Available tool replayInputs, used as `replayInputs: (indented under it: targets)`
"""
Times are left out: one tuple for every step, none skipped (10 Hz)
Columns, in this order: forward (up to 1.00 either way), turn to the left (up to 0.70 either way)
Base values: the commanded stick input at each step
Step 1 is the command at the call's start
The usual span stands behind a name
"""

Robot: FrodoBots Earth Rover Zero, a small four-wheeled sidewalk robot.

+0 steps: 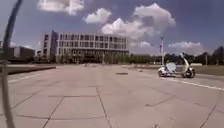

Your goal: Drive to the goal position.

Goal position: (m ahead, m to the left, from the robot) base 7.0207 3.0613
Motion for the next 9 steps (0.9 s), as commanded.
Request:
replayInputs:
  targets:
    - [0.85,0.00]
    - [0.85,0.00]
    - [0.85,0.00]
    - [0.85,0.00]
    - [0.85,0.00]
    - [0.85,0.00]
    - [0.85,0.00]
    - [0.85,0.00]
    - [0.85,0.00]
